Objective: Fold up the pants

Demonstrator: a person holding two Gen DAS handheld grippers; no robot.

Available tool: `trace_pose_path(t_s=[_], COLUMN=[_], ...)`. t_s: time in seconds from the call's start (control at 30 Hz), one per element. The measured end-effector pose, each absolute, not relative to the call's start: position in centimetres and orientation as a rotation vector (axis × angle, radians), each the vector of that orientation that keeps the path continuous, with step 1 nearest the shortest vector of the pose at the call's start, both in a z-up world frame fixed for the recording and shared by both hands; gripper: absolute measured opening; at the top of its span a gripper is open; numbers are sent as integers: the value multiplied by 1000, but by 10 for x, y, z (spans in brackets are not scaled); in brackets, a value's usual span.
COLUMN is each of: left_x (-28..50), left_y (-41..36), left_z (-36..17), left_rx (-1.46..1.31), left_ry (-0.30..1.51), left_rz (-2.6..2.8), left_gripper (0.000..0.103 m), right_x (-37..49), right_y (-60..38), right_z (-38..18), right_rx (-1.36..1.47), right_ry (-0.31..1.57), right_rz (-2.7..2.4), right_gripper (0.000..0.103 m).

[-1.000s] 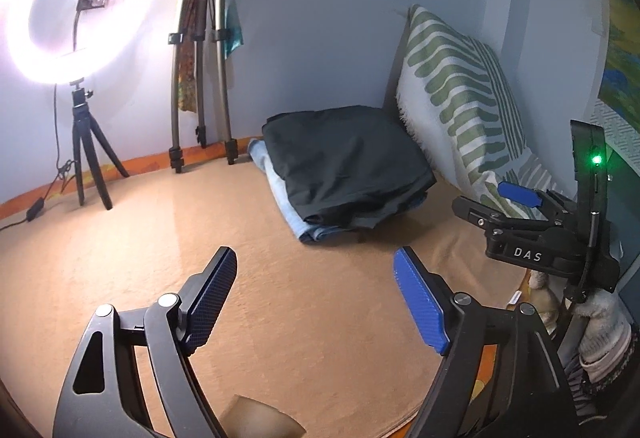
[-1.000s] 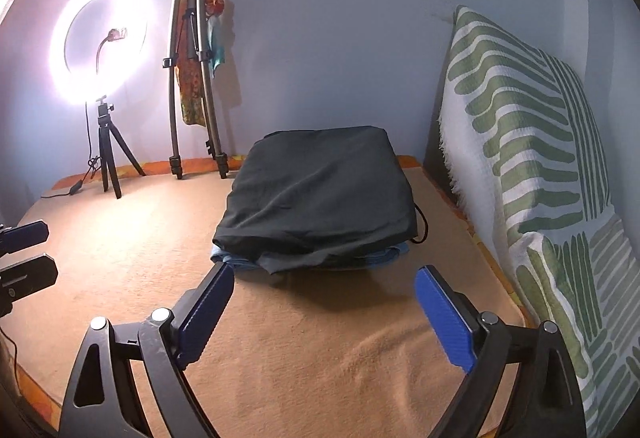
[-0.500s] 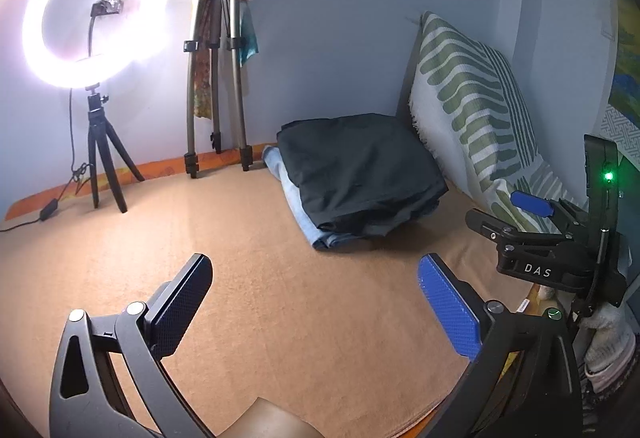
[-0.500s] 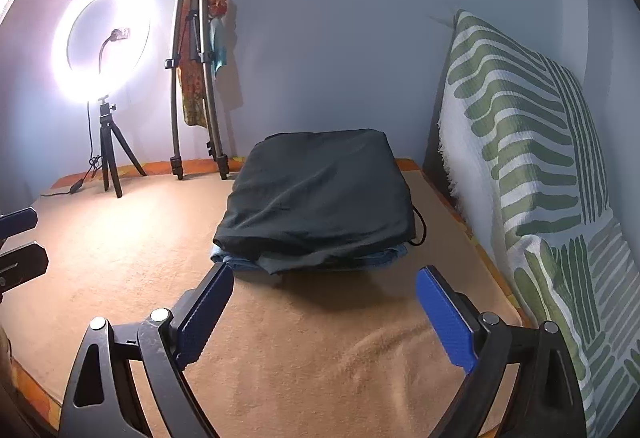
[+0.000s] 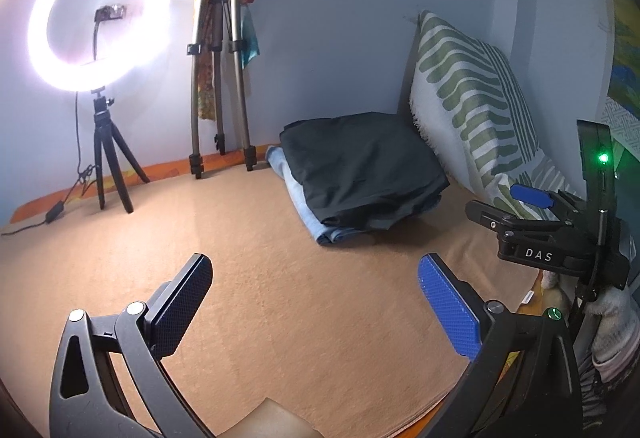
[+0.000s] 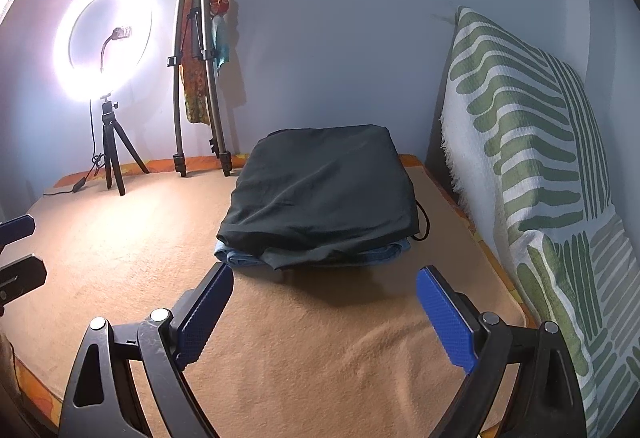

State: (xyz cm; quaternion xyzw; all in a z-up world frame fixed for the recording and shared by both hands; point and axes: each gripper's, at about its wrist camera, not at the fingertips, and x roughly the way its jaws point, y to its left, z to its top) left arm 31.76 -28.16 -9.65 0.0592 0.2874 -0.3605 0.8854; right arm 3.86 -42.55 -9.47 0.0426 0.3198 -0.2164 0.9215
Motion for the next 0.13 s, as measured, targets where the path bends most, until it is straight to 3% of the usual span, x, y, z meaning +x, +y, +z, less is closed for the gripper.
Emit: trace_pose_path(t_s=[0.13], left_x=[315], left_y=[-282], left_z=[-95], left_rx=[126], left_ry=[592], left_rz=[-750], left_gripper=[102], right_x=[39], right_y=[-426], right_z=[-95], right_rx=[84], right_ry=[657], right_rz=[-440], right_gripper=[95])
